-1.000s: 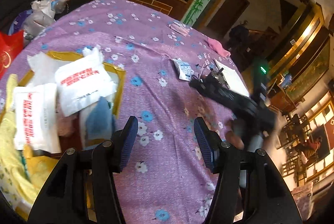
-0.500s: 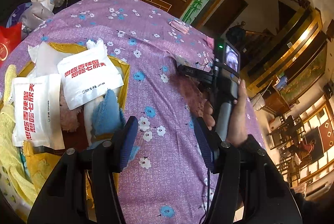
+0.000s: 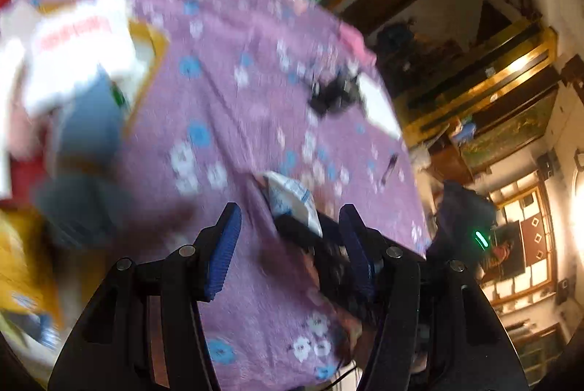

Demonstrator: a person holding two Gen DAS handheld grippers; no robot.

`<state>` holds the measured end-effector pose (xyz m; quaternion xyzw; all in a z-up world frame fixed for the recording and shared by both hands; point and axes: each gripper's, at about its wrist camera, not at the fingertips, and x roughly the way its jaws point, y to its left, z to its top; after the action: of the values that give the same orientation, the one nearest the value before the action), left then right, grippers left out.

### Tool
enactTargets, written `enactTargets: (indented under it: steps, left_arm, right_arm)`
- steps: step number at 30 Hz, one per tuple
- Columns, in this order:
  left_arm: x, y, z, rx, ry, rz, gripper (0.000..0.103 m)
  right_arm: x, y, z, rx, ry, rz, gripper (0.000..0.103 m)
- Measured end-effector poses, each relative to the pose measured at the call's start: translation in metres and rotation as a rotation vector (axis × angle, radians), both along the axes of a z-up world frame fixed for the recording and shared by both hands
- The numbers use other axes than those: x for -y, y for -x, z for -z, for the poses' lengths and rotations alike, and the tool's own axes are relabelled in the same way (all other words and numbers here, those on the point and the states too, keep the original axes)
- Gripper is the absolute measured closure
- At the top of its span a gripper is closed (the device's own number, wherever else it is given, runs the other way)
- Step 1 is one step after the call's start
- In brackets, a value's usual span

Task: Organize soft objects
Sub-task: 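Grasp the white-blue wet-wipe packet with the right tool, then carry the wet-wipe packet into the box and open the right tool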

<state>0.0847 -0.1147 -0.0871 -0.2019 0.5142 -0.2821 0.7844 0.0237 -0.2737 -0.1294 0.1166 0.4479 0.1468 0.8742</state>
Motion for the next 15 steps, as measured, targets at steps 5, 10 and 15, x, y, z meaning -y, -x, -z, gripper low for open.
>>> enactTargets:
  steps: [5, 10, 15]
  left_arm:
    - [0.024, 0.012, 0.044, -0.133, 0.024, 0.054, 0.069]
    - [0.016, 0.034, 0.031, -0.081, 0.017, 0.022, 0.074]
    - [-0.017, 0.049, -0.003, 0.012, 0.017, -0.031, 0.074]
  right_arm:
    - [-0.009, 0.043, 0.002, 0.036, -0.008, -0.015, 0.070]
    - [-0.019, 0.057, -0.002, 0.067, 0.011, -0.025, 0.070]
    - [-0.041, 0.063, -0.028, 0.138, -0.021, -0.085, 0.069]
